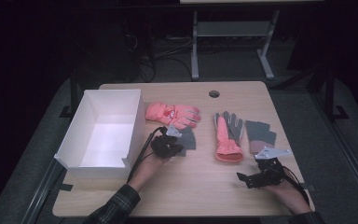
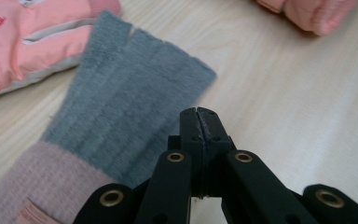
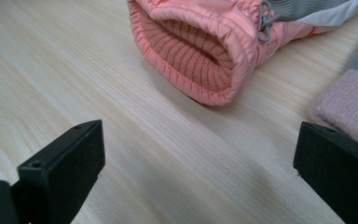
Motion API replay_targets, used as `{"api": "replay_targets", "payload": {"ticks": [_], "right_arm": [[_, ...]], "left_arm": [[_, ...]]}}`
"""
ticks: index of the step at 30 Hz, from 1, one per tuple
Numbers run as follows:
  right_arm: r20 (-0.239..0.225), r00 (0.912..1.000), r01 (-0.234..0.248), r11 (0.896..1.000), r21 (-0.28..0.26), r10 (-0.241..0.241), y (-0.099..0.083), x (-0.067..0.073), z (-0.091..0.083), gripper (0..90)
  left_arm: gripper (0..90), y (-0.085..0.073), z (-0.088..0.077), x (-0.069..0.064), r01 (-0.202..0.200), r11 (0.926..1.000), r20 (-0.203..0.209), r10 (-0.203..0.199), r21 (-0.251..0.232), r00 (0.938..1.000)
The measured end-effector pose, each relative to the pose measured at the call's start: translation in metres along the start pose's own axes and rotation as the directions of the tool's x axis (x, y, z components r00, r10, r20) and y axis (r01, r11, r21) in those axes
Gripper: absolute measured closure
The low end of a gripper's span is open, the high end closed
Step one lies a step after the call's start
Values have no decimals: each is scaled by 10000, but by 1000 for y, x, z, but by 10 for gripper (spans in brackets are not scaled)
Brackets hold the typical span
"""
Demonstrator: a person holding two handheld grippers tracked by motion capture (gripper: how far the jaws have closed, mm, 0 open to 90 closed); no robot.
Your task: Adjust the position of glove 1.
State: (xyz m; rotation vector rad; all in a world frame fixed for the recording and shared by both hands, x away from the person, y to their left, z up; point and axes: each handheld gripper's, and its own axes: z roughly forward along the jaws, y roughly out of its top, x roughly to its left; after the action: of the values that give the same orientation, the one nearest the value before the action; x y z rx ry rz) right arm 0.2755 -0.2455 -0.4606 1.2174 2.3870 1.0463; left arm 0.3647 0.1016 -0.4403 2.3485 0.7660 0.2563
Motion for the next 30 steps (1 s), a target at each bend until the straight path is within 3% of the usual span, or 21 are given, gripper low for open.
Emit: {"api": "replay_targets", "payload": {"ticks": [12, 20, 30], "right_arm": [[79, 10000, 3, 10000, -41, -2, 0, -2, 0, 18], [114, 9999, -2, 10000, -71, 3, 0, -4, 0, 18], [99, 10000, 4, 10000, -69, -3, 0, -4, 2, 18]], "left_arm": [[896, -3, 14, 6, 258, 9989, 19, -258, 394, 9997], [897, 0, 17, -6, -68, 9990, 479, 47, 447, 9988], [896, 7, 26, -28, -260, 9992, 1407, 215, 300, 9898]]}}
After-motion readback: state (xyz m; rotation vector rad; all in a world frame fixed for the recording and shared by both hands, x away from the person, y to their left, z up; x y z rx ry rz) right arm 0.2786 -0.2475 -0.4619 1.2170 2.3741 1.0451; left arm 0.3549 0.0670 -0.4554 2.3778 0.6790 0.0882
